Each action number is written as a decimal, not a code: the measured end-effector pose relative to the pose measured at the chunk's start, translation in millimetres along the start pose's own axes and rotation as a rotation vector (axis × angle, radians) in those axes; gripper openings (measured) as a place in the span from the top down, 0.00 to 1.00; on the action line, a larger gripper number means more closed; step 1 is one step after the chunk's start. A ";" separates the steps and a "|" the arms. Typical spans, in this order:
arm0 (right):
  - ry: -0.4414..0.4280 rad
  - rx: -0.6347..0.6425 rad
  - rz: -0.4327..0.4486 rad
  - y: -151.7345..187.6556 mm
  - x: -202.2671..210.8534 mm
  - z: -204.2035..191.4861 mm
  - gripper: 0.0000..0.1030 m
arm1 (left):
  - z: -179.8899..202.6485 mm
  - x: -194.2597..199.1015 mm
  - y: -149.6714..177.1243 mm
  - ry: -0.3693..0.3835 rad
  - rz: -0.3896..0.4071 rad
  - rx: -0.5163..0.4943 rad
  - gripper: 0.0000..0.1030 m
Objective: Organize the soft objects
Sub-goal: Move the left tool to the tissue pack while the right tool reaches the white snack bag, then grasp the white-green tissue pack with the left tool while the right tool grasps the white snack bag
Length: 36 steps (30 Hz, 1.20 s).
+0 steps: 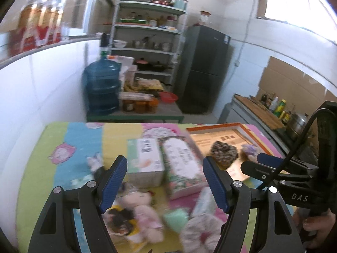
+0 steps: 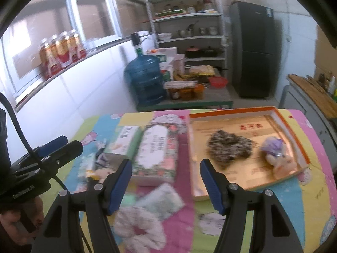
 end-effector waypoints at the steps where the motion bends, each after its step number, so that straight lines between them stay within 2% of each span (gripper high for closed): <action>1: -0.009 0.010 -0.004 0.7 -2.5 -7.1 0.35 | -8.6 2.9 1.5 -0.011 0.002 0.009 0.27; 8: -0.087 0.123 -0.041 1.9 -33.5 -69.6 0.35 | -79.0 23.4 20.7 -0.126 0.006 0.105 0.27; 17: -0.191 0.241 -0.085 -4.0 -73.1 -124.1 0.35 | -142.2 15.3 60.7 -0.240 -0.050 0.226 0.27; 24: -0.219 0.285 -0.101 -15.8 -91.8 -138.9 0.35 | -153.2 -27.5 85.8 -0.229 -0.142 0.279 0.27; 30: -0.238 0.319 -0.118 -22.3 -103.2 -144.7 0.35 | -161.2 -68.2 89.8 -0.221 -0.208 0.311 0.27; 36: -0.262 0.349 -0.135 -27.4 -115.0 -152.8 0.35 | -157.1 -93.9 91.8 -0.247 -0.261 0.296 0.27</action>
Point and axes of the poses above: each gripper's, at about its wrist camera, not at the fingertips, and x roughly against the way its jaws point, z to its right, y to its underside, the point moved 4 cm from there along -x, roughly the way its jaws point, and after that the axes turned 5 degrees about -x, right-handed, at the moved point
